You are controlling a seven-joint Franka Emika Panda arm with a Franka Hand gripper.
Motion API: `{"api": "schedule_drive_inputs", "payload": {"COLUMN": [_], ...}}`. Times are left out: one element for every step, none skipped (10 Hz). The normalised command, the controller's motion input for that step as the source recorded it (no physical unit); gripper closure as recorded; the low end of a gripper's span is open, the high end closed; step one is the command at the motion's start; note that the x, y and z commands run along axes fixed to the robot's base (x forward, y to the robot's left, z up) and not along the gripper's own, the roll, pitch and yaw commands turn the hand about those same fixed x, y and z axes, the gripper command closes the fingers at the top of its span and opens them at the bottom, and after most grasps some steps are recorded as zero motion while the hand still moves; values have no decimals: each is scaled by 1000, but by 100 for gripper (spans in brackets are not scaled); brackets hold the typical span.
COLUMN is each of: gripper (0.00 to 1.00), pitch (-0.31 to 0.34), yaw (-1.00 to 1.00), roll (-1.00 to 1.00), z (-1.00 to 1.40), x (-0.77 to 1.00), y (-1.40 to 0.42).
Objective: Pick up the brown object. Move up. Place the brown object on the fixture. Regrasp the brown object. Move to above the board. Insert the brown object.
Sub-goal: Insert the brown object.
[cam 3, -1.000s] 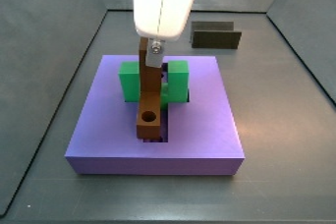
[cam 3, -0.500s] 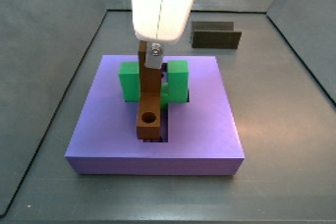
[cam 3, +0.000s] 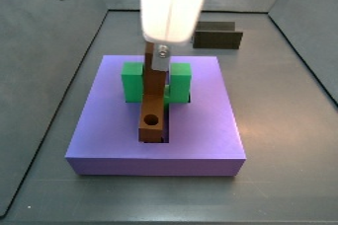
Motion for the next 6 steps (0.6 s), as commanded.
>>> {"api": "schedule_drive_inputs", "payload": {"gripper": [100, 100, 100, 100, 100, 100], "pitch": [-4, -23, -27, -19, -36, -151], "yaw": [0, 0, 0, 0, 6, 0], "roll": [0, 0, 0, 0, -51, -230], "z": [-157, -151, -129, -60, 0, 14], "x": [91, 0, 0, 0, 0, 49], "y": [0, 29, 71, 91, 91, 40]}}
